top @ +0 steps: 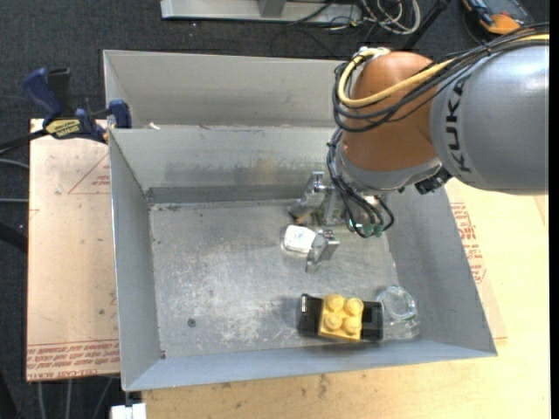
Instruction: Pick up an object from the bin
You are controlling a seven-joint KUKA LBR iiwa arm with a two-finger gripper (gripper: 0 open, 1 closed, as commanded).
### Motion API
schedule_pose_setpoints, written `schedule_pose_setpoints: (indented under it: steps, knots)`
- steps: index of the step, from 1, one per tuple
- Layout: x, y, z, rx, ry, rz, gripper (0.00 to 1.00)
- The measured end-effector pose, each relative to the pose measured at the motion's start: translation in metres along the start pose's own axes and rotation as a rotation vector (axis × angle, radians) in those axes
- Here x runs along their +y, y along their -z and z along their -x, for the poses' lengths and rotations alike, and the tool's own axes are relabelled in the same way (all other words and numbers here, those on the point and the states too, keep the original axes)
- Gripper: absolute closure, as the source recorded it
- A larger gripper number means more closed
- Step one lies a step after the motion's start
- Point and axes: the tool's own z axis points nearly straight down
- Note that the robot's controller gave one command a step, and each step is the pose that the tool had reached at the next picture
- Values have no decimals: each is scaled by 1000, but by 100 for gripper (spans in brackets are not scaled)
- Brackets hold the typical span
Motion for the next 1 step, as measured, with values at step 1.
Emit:
schedule_pose_setpoints:
  steps: [1]
  knots:
    - [0,4,2,-7,-1,0,0]
